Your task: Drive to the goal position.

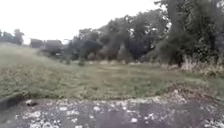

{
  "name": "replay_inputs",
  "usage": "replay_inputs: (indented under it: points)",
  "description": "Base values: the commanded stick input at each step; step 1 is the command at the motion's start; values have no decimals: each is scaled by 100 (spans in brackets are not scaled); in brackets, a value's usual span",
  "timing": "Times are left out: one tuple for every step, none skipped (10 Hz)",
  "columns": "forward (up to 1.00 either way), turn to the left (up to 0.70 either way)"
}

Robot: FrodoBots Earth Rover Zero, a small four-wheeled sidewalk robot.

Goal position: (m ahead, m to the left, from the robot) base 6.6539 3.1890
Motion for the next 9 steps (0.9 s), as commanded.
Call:
replay_inputs:
  points:
    - [9, 0]
    - [0, 0]
    - [0, 0]
    - [3, 0]
    - [1, 0]
    - [0, 0]
    - [2, 0]
    - [4, 0]
    - [0, 0]
